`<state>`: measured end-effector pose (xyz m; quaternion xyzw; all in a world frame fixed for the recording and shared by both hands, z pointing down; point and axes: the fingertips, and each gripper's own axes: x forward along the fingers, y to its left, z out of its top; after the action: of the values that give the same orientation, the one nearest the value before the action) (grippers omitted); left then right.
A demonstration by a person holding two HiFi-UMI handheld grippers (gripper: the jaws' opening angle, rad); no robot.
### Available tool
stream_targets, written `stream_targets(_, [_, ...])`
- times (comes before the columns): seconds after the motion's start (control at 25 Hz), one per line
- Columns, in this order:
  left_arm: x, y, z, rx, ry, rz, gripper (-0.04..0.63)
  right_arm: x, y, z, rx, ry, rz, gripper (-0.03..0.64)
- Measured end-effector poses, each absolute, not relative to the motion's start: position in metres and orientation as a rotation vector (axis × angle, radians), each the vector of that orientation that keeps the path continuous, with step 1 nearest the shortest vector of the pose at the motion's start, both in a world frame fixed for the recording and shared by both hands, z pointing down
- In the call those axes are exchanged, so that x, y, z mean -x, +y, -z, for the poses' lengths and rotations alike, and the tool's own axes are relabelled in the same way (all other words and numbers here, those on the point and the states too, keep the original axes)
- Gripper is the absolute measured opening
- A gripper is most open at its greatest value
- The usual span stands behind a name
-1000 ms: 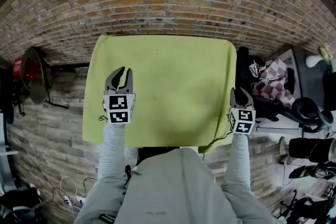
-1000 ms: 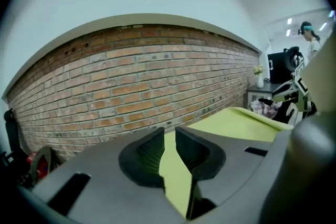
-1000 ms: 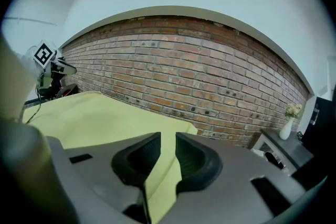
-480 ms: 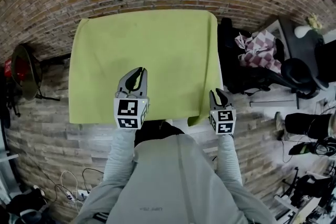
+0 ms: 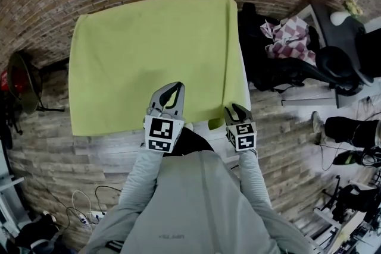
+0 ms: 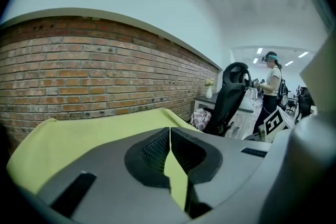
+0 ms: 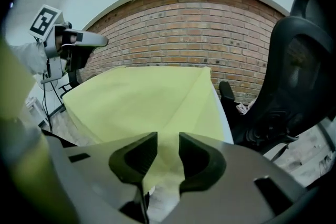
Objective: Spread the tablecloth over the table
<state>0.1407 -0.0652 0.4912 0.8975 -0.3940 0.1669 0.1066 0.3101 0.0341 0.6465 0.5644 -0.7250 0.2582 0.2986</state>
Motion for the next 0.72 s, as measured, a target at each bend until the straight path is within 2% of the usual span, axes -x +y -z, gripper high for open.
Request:
stream_targets(0.24, [-0.166,-0.048,-0.499,-2.679,-1.07,-0.52,0.029,-0.3,0.037,-0.662,-1.474,-1.914,-0.7,0.11])
stream_targets(0.36, [-0.17,-0.046,-0.5,-2.685,-1.06,-0.524,0.029,-0.303,0.039,-0.664,-1.435,-1.884,-0.642,0.032])
stream_targets(0.48, [-0.173,-0.045,-0.499,-2.691,-1.055,-0.525,0.029,-0.31,0.041,-0.66,-1.439,-1.856,-0.615,0.025])
stream_targets(0.72, [-0.173,-0.046,-0.499,-2.696,-1.046,-0.523,0.029,-0.372,0.055,-0.639,-1.619,-1.722,-0.589,0.025])
